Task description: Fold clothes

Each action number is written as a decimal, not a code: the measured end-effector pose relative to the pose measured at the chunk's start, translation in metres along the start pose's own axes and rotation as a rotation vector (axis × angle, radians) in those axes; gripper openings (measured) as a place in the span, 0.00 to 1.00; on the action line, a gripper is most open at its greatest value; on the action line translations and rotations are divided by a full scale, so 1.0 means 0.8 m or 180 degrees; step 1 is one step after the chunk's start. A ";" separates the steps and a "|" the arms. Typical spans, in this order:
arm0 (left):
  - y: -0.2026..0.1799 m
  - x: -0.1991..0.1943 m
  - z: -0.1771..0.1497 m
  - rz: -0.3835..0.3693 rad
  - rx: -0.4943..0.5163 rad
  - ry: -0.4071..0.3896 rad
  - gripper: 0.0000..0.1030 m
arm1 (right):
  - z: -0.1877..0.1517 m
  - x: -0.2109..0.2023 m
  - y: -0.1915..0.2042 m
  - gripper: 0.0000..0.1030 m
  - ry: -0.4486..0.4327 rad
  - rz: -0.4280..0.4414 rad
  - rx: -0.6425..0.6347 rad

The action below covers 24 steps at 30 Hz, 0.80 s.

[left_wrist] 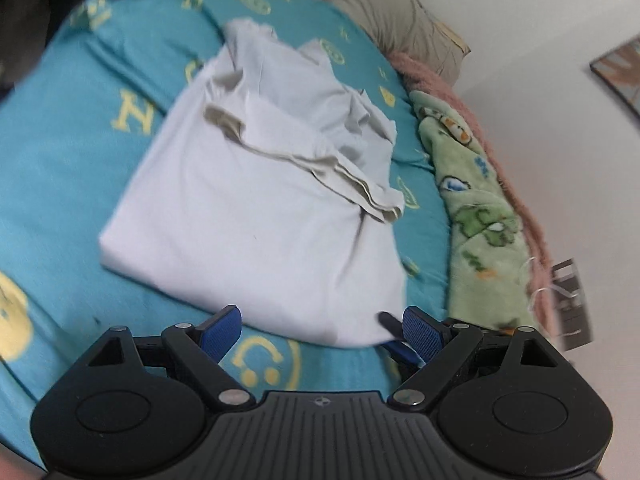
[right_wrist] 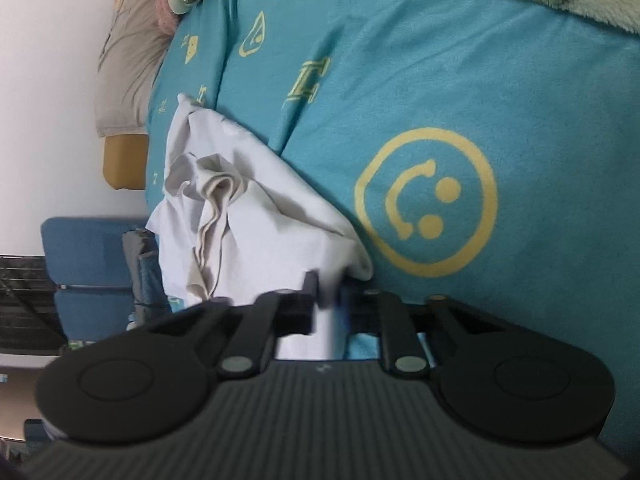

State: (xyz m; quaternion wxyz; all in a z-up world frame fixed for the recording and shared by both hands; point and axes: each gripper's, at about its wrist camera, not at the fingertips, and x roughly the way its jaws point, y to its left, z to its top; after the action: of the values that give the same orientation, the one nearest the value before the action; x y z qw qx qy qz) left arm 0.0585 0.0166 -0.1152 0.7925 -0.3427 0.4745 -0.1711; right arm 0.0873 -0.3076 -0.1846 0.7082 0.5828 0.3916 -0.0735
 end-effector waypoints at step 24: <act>0.082 0.036 0.042 -0.0074 -0.1138 -0.0798 0.41 | 0.014 -0.033 0.037 0.07 -0.0471 0.0627 -0.0524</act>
State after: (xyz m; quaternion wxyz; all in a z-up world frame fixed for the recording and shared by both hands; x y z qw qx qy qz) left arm 0.0978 0.0584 -0.1689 0.7699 -0.5018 0.3911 -0.0494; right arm 0.0909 -0.3175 -0.1449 0.7843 0.5514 0.2840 -0.0140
